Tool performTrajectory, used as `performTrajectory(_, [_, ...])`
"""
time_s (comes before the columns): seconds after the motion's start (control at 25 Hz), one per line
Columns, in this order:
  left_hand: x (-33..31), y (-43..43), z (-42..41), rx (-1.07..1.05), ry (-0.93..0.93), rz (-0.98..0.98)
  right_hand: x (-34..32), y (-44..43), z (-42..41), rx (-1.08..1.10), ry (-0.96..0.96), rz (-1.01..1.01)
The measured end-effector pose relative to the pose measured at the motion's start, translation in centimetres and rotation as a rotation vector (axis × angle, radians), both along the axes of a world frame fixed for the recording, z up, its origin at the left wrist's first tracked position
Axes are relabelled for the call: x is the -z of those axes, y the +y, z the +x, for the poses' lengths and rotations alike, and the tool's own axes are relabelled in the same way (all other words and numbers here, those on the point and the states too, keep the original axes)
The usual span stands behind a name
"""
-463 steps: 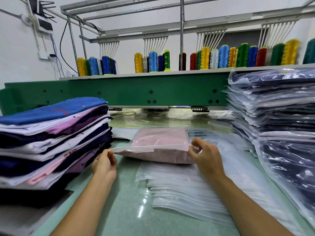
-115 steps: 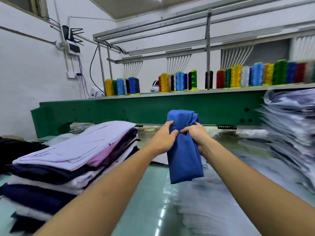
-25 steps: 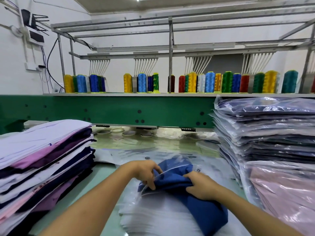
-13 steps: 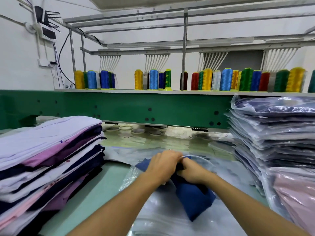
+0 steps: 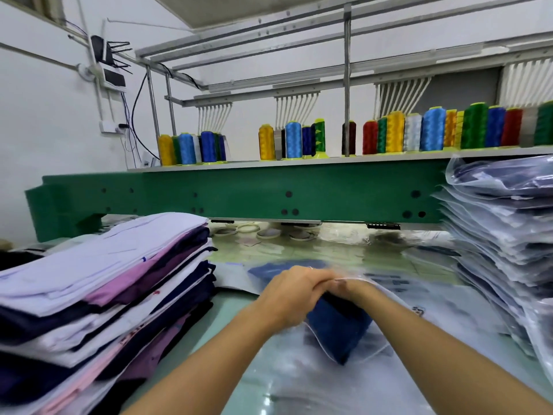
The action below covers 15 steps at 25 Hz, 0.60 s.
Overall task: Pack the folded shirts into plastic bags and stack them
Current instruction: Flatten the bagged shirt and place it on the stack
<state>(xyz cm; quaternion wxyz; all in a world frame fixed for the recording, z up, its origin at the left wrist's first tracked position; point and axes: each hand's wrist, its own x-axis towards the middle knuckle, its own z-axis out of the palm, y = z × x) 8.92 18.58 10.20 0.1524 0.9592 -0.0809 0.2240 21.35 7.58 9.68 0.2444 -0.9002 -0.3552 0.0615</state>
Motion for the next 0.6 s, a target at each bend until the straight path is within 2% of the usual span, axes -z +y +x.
performTrajectory(0.08, [0.9, 1.2, -0.6, -0.048, 0.018, -0.013, 0.6, -1.3, -0.2, 0.003, -0.064, -0.045])
performTrajectory(0.2, [2.1, 1.8, -1.5, -0.131, 0.03, 0.0, 1.9, -3.7, 0.4, 0.169, -0.131, -0.223])
performTrajectory(0.32, [2.8, 1.6, -2.2, -0.185, 0.045, 0.068, 3.2, -4.9, -0.1, 0.311, -0.194, -0.309])
performTrajectory(0.44, [3.4, 1.2, -3.0, -0.193, 0.149, 0.189, 3.9, -5.4, -1.6, 0.236, -0.131, -0.361])
performTrajectory(0.52, [3.9, 1.0, -3.4, -0.216, 0.225, 0.252, 4.2, -5.8, -2.4, 0.208, -0.015, -0.297])
performTrajectory(0.6, [4.3, 0.8, -3.7, -0.24, 0.256, 0.297, 4.7, -6.5, -2.9, 0.269, 0.115, -0.091])
